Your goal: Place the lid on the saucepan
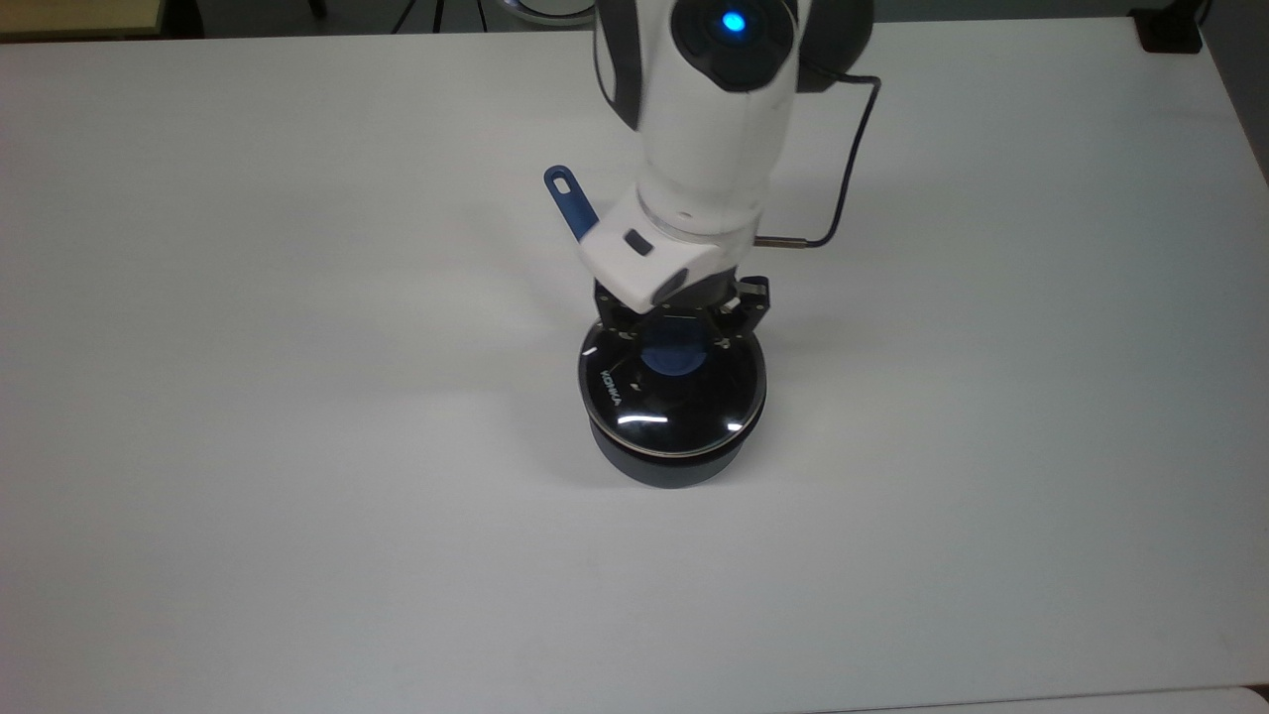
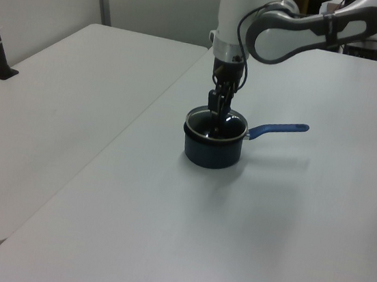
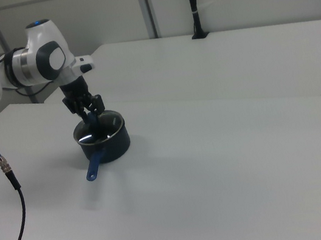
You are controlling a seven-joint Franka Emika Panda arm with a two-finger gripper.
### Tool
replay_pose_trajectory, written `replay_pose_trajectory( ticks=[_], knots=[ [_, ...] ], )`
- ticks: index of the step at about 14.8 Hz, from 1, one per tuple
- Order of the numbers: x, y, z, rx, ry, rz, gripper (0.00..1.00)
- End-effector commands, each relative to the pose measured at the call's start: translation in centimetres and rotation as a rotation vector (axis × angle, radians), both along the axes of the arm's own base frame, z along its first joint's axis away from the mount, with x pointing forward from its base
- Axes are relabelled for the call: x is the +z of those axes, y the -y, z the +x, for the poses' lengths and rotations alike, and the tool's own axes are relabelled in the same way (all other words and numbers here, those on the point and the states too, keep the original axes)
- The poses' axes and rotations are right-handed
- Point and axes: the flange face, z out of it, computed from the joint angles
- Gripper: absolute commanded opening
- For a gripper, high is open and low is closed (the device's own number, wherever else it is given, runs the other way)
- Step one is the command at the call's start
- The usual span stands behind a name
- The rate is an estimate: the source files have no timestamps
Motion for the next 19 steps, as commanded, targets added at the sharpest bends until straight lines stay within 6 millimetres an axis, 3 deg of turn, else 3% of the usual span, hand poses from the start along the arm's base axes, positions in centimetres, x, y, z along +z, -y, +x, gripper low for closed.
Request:
replay_pose_trajectory(
  ticks=[1,8,9,10,11,13,15,19],
  knots=[
    [-0.3,-1.4,-0.4,-0.008,-0.01,-0.026,0.39],
    [-0.3,-1.0,-0.1,-0.036,-0.003,-0.027,0.42],
    [-0.7,-0.9,-0.1,-0.034,-0.008,-0.032,0.48],
    [-0.8,-0.8,-0.1,-0.033,-0.006,-0.045,0.71],
    [-0.9,-0.8,-0.1,-0.032,-0.007,-0.052,1.0],
    [-0.5,-0.7,-0.1,-0.04,-0.002,-0.047,1.0],
    [1.9,-1.0,-0.7,-0.058,0.014,-0.028,1.0],
    [7.8,-0.2,-4.0,-0.072,-0.059,-0.009,1.0]
  ],
)
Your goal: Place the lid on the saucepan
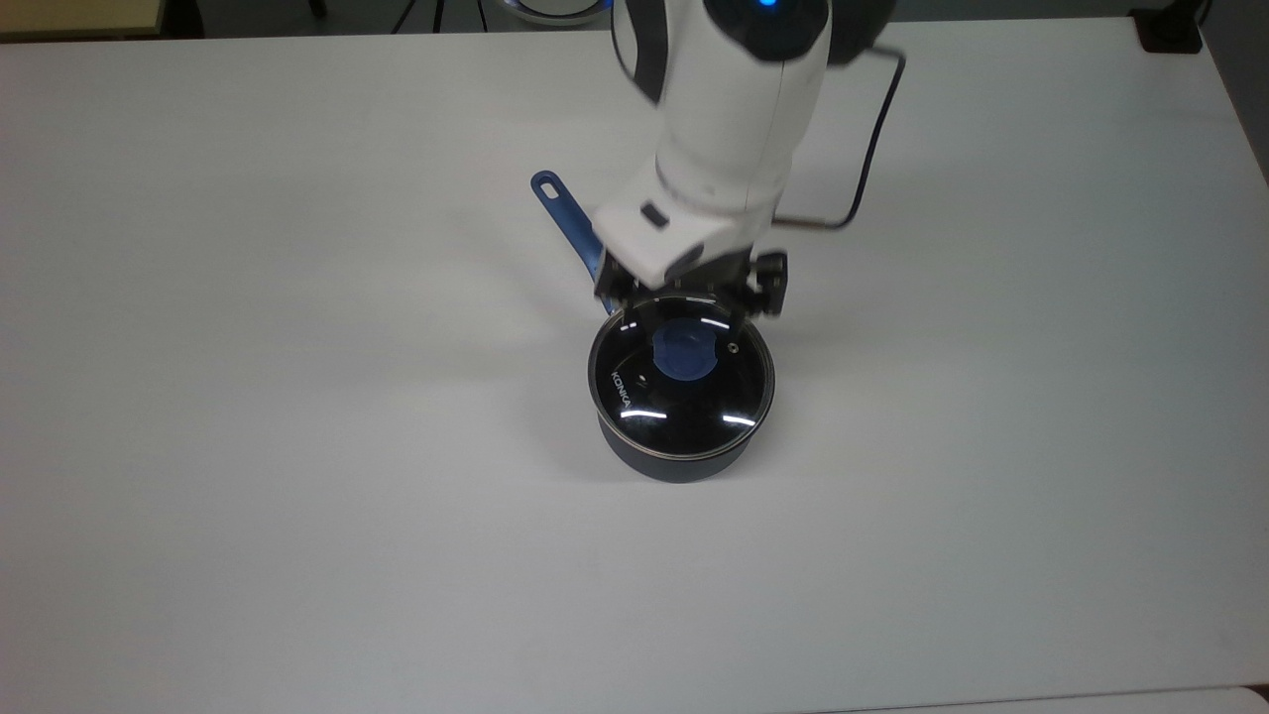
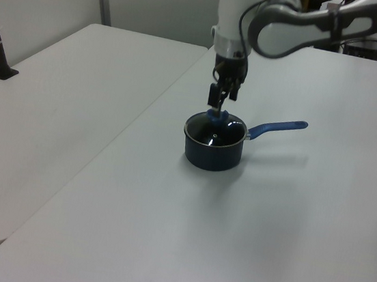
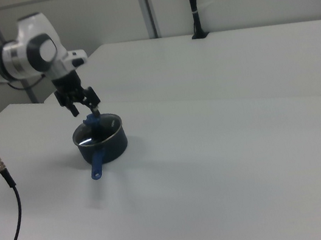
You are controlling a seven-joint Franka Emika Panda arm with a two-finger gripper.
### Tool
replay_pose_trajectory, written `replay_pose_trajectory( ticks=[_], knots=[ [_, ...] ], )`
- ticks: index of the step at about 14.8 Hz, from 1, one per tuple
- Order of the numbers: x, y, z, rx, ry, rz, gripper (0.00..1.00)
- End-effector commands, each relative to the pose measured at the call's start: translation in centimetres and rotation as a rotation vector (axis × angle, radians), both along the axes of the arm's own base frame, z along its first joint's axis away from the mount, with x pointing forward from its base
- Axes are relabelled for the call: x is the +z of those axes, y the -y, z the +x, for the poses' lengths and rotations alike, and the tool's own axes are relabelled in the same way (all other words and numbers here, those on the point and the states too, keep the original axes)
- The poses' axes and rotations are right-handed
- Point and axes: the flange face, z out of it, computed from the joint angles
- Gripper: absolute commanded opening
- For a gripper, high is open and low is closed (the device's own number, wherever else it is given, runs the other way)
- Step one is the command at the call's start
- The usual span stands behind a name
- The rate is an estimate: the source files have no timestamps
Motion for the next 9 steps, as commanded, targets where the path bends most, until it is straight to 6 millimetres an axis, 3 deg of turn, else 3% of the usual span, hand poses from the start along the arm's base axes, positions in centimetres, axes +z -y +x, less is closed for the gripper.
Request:
replay_pose_trajectory(
  ticks=[1,4,6,9],
  knots=[
    [6.4,1.1,-4.0,-0.024,-0.062,0.007,1.0],
    [8.9,3.8,-6.8,0.041,-0.146,0.001,1.0],
    [10.8,8.7,-8.8,0.012,-0.145,0.021,1.0],
    [11.4,14.7,-10.2,-0.009,-0.159,0.032,1.0]
  ],
)
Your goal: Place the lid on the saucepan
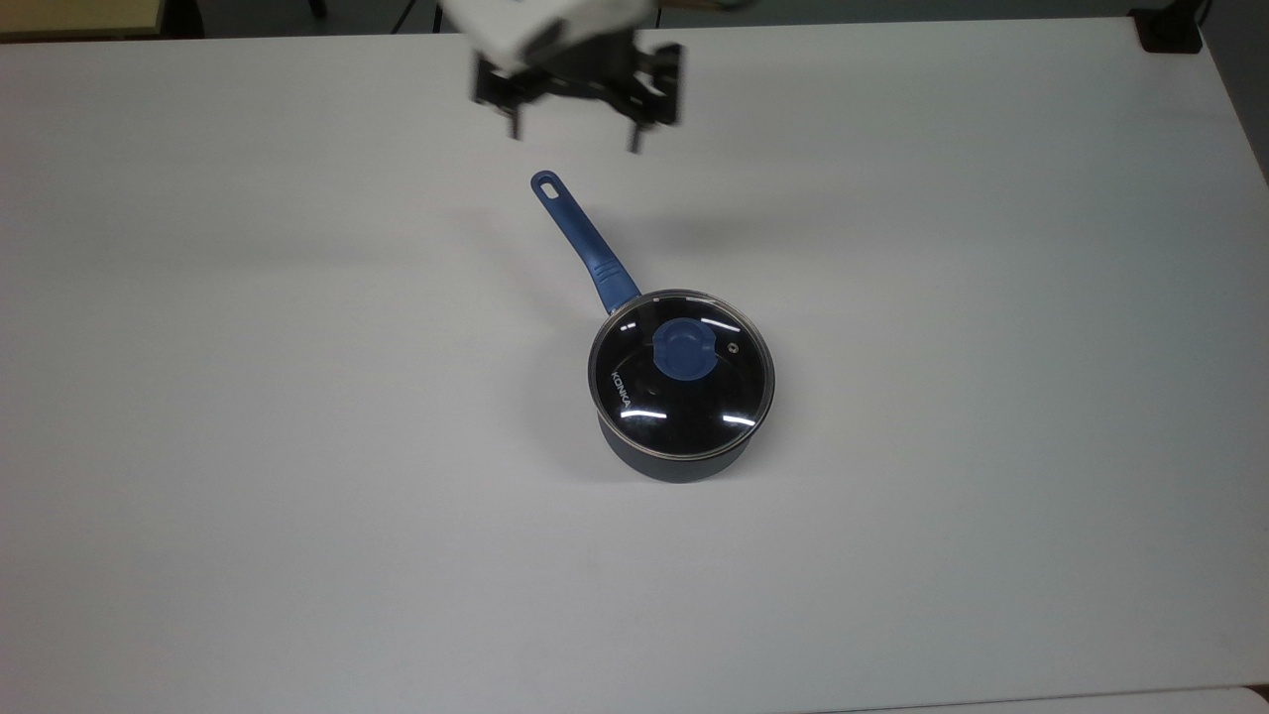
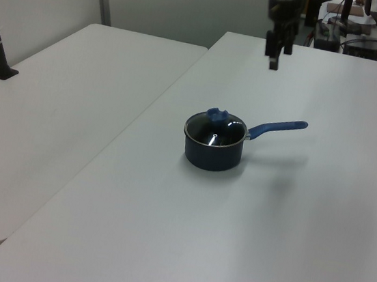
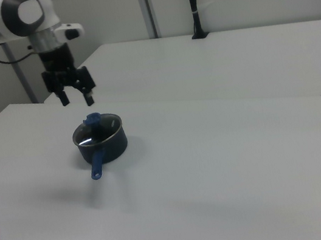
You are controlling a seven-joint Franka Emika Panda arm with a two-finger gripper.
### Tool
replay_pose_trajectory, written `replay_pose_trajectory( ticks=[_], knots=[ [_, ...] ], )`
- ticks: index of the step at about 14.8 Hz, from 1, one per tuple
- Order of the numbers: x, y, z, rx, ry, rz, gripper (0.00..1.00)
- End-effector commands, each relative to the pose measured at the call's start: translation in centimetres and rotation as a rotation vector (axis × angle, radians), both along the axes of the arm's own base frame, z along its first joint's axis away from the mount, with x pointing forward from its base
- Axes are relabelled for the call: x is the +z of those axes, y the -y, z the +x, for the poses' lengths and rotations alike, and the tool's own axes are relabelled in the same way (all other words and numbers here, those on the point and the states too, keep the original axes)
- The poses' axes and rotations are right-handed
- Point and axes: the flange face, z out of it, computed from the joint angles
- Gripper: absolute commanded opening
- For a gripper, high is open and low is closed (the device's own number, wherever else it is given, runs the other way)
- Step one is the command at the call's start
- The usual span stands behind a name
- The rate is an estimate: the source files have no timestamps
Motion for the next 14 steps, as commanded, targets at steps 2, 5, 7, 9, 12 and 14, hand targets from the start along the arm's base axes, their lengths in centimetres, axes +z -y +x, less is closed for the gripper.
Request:
replay_pose_trajectory(
  ticks=[2,5,7,9,12,14],
  knots=[
    [0.8,8.5,-2.6,-0.06,-0.015,0.055,1.0],
    [2.2,10.5,-3.2,-0.066,0.006,0.064,1.0],
    [2.1,10.6,-3.1,-0.057,0.004,0.065,1.0],
    [1.8,10.5,-2.8,-0.058,0.003,0.064,1.0],
    [1.6,10.4,-2.6,-0.064,0.008,0.06,1.0],
    [1.5,10.4,-2.5,-0.061,0.007,0.06,1.0]
  ],
)
